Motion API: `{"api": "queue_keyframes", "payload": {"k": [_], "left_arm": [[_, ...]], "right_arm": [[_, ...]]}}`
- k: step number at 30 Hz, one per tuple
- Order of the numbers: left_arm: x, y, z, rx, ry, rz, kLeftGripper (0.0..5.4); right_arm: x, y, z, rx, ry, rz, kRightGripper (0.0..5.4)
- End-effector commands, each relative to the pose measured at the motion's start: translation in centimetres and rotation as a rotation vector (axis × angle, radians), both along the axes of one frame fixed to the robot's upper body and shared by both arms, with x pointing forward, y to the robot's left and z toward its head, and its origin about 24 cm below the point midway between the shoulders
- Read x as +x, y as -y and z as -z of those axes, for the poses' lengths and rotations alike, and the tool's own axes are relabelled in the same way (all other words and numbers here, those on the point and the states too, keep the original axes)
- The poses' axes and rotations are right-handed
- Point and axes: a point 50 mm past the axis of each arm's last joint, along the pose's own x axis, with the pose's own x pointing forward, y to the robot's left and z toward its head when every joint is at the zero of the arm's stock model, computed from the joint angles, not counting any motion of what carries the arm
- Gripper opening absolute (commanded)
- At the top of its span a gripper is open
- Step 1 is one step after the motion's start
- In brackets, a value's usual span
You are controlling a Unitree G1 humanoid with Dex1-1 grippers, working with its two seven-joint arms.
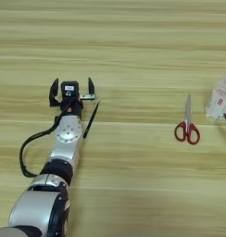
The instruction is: Move the objects on the table
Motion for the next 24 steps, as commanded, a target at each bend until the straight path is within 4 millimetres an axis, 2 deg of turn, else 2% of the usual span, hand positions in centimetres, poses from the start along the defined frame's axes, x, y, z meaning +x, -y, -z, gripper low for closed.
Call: {"api": "queue_keyframes", "payload": {"k": [1,9,24], "left_arm": [[0.2,-0.2,-0.2,0.006,0.002,0.0,5.4],[0.2,-0.2,-0.2,0.006,0.003,0.0,5.4],[0.2,-0.1,-0.2,0.006,0.002,0.001,5.4]], "right_arm": [[0.8,-0.5,-0.1,0.061,0.035,0.006,5.37],[2.0,-1.2,0.7,0.188,0.036,0.03,5.37],[3.8,-3.4,1.1,0.268,0.095,0.007,5.37]]}}
